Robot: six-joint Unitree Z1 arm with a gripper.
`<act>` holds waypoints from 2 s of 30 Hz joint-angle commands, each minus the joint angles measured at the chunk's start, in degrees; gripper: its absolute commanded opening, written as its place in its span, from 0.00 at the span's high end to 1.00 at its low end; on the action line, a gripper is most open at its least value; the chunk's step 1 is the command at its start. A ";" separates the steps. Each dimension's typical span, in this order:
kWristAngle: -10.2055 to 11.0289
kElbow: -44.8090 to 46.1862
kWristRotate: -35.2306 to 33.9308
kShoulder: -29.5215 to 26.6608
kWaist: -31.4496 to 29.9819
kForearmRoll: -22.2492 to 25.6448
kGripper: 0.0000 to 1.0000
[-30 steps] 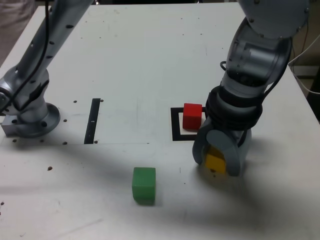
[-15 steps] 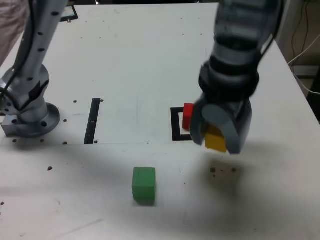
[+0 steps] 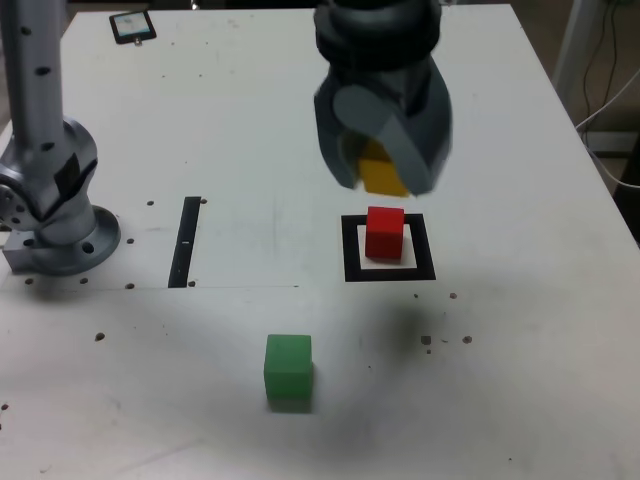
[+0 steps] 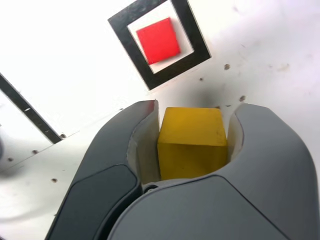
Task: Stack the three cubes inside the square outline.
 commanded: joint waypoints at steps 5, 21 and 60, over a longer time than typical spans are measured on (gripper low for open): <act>0.07 5.29 2.38 -4.40 5.08 -0.19 0.85; -0.66 9.25 11.34 -4.54 14.50 -1.07 0.85; -3.22 3.66 4.56 10.47 10.37 -4.50 0.83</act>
